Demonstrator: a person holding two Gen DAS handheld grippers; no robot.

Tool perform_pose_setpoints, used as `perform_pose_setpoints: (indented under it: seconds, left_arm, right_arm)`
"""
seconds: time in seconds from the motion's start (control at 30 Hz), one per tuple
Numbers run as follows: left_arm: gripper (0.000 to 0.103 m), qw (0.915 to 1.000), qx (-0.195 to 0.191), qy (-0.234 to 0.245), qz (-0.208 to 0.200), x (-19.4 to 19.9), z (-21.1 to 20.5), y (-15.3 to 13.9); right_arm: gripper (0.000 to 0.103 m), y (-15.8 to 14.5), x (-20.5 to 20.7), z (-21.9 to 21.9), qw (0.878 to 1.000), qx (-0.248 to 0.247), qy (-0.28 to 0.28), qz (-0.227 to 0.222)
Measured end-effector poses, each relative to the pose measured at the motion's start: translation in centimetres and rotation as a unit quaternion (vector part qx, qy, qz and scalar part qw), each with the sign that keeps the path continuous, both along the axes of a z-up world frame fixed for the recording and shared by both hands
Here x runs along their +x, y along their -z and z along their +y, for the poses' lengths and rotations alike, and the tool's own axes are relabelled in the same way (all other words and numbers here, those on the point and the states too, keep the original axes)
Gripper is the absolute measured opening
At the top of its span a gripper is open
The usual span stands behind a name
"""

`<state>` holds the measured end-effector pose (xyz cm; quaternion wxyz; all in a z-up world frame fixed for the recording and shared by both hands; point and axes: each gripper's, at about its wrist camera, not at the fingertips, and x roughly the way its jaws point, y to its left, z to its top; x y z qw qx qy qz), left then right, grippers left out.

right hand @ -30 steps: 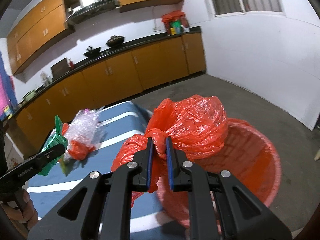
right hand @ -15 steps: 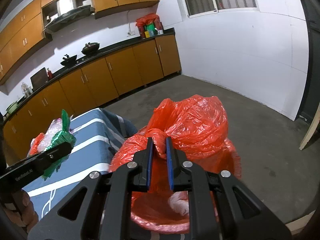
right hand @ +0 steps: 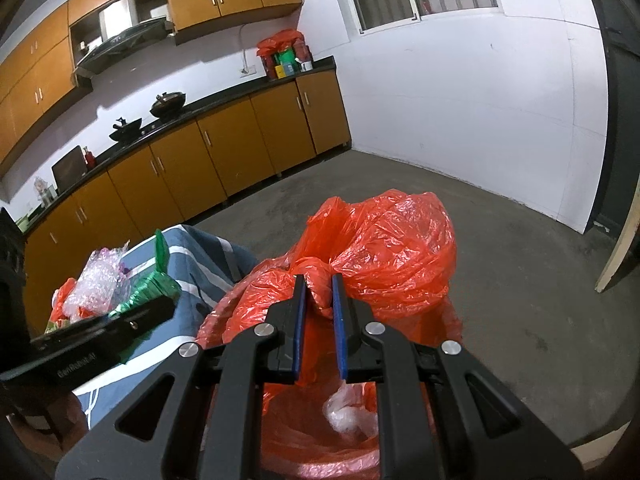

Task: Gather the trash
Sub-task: 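Carry both bags over the wastebasket and open both tools to drop them, then return both tools to the pile of bags on the table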

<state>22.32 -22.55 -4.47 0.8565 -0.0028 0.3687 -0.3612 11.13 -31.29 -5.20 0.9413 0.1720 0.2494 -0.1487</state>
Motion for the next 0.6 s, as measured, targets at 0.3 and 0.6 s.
perform_pose_setpoints:
  seconds: [0.3, 0.6]
  left_arm:
    - [0.046, 0.9999, 0.007, 0.012, 0.007, 0.5, -1.1, 1.2]
    - [0.058, 0.9985, 0.029, -0.042, -0.016, 0.5, 2.5, 1.9]
  right_arm:
    - [0.029, 0.8, -0.5, -1.2, 1.0, 0.02, 0.003, -0.008]
    - [0.035, 0.9, -1.3, -2.1, 1.0, 0.02, 0.021, 0.0]
